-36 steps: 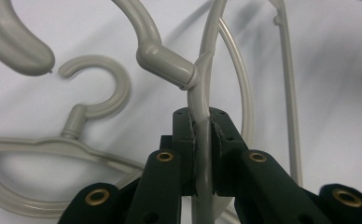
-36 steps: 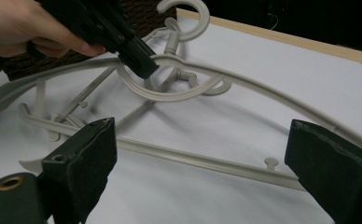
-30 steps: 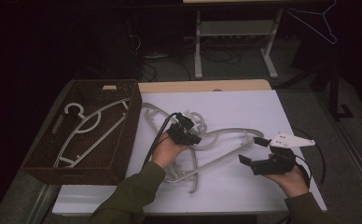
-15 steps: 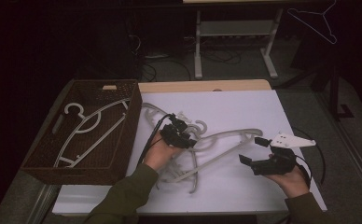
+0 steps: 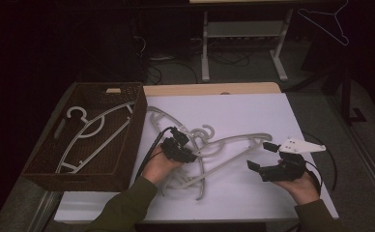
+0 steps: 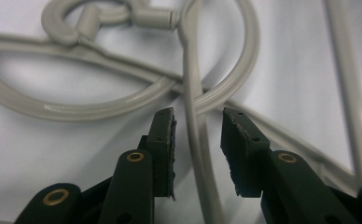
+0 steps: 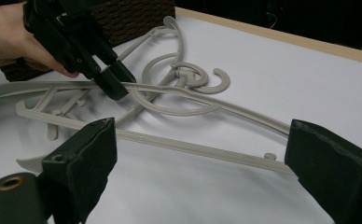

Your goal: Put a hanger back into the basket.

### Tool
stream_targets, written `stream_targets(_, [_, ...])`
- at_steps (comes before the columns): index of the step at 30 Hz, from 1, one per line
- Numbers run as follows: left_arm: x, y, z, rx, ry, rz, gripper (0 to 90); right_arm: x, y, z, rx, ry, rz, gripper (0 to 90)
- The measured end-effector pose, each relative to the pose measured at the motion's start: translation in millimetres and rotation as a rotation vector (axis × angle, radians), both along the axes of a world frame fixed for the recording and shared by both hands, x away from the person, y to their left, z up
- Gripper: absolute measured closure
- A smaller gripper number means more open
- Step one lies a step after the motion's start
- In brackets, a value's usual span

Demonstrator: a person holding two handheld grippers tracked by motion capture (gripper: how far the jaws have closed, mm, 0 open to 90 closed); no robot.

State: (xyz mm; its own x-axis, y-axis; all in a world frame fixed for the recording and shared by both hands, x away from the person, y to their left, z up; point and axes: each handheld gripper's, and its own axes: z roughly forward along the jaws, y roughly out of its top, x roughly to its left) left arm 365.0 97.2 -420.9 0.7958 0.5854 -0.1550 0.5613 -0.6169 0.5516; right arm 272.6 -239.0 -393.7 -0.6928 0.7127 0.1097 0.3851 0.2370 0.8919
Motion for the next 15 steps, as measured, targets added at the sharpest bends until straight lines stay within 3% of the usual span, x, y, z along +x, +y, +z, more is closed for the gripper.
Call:
stream_targets(8, [2.1,0.0,-4.1,0.004,0.02,0.0,77.9,-0.3,0.1,0.1,0.0,0.0,0.002,8.8])
stream_targets(13, [2.3,2.3,-1.5,0.009,0.006,0.002,80.3,-0.1,0.2,0.0,0.0,0.0,0.003,8.8])
stream_targets(15, [0.8,2.3,0.3,-0.029,0.005,0.025,81.8,-0.2,0.2,0.0,0.0,0.0,0.003,8.8])
